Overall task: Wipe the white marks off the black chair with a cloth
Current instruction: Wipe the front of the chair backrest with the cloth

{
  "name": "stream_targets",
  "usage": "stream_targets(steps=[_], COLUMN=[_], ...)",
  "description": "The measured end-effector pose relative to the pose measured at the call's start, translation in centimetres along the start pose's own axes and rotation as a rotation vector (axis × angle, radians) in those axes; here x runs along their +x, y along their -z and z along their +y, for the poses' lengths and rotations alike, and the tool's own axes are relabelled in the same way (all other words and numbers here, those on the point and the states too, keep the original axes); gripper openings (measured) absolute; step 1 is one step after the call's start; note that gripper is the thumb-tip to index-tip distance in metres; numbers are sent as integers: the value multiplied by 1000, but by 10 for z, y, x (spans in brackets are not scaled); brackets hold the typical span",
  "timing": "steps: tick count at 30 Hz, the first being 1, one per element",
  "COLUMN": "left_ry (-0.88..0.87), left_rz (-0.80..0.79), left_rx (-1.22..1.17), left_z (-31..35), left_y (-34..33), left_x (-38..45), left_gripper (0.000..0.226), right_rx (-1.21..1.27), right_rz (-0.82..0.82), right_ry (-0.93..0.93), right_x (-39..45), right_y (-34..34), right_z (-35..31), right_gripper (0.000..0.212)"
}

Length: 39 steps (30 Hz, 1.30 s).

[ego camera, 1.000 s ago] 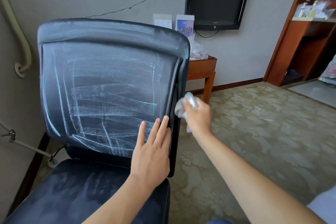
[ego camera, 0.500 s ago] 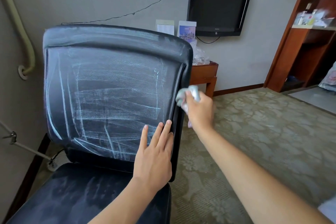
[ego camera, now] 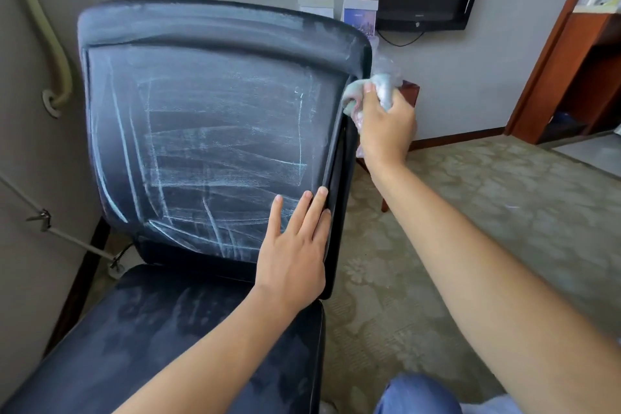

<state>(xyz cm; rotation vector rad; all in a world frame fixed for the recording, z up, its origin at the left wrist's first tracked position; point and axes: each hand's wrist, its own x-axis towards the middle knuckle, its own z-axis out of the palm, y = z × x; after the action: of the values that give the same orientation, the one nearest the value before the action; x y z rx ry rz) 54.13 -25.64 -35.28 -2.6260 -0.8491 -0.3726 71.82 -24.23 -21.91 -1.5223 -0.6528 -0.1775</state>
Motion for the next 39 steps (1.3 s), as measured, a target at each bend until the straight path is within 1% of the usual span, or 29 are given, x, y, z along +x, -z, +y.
stream_targets(steps=[2, 5, 8, 10, 13, 15, 17, 19, 20, 21, 23, 25, 27, 29, 30, 33, 35, 37, 39], left_ry=[2, -21, -38, -17, 31, 28, -2, -5, 13, 32, 81, 112, 136, 137, 140, 146, 142, 141, 143], left_rz=[10, 59, 101, 53, -88, -218, -300, -382, -429, -477, -586, -582, -568, -592, -613, -614, -629, -661, -711], left_rx=[-10, -50, -121, -175, -218, -243, -247, -263, -280, -290, -290, -284, -275, -235, -234, -244, -230, -237, -248], left_z=[1, 2, 2, 2, 4, 5, 3, 3, 7, 11, 23, 34, 37, 35, 35, 35, 35, 37, 41], left_y=[0, -7, -28, -49, -88, -111, -131, -141, -144, -148, -158, -166, -170, -170, -166, -153, -149, -151, -155], left_x=[-3, -17, -46, -71, -106, -125, -138, -139, -138, -137, -139, -143, -144, -142, -138, -122, -117, -123, -130], left_gripper=[74, 73, 74, 72, 68, 64, 59, 56, 57, 62, 72, 71, 68, 70, 72, 76, 85, 89, 88], right_rx=[0, -11, -55, -98, -151, -100, 58, 208, 249, 258, 246, 231, 189, 136, 114, -17, -82, -21, 132], right_rz=[-28, -118, -195, -246, -324, -295, -183, -125, -114, -99, -65, -67, -108, -145, -164, -316, -385, -357, -250], right_ry=[-72, -299, -407, -468, -535, -550, -489, -302, -210, -142, -74, -107, -203, -317, -346, -383, -445, -488, -435], right_x=[-41, -105, -157, -175, -174, -166, -150, -127, -114, -104, -101, -129, -168, -195, -202, -207, -210, -205, -182], right_y=[0, 6, 11, 12, 20, 28, 32, 30, 27, 24, 18, 16, 12, 10, 10, 18, 27, 32, 30], right_z=[42, 105, 153, 173, 182, 178, 159, 129, 116, 107, 106, 124, 145, 162, 169, 188, 193, 183, 160], right_gripper=[23, 18, 32, 37, 30, 28, 25, 14, 6, 3, 15, 17, 22, 25, 26, 23, 24, 26, 25])
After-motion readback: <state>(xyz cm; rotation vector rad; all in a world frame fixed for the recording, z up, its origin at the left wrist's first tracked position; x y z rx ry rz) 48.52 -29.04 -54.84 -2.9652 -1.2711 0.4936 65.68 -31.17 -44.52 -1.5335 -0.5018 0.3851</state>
